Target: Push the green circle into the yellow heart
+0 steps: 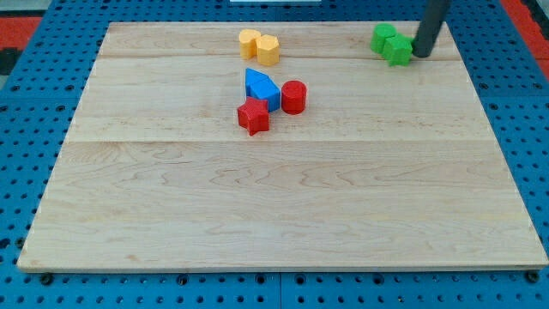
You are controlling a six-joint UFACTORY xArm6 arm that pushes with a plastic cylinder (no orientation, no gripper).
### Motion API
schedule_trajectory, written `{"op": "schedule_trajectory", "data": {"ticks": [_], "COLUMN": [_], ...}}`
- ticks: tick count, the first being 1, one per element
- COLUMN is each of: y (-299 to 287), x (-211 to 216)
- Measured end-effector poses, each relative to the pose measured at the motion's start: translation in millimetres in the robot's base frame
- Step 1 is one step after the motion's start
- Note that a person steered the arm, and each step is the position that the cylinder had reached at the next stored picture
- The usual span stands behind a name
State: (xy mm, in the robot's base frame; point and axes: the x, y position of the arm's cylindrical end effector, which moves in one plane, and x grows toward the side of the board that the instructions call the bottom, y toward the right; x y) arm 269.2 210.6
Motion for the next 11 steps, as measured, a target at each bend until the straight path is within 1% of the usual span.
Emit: {"op": "schedule_trajectory", "data": {"ticks": [1,2,3,4,5,6,8,9,10,11], "y": [-28.1,-73.0,-96.4,-32.0,-25.6,-29.9,-148.1,-154.1,-136.6,-190.1], "x": [0.0,-0.1,-0.1,-17.7,-68.3,-76.9,-46.8,-52.9,-76.7,-77.0]}}
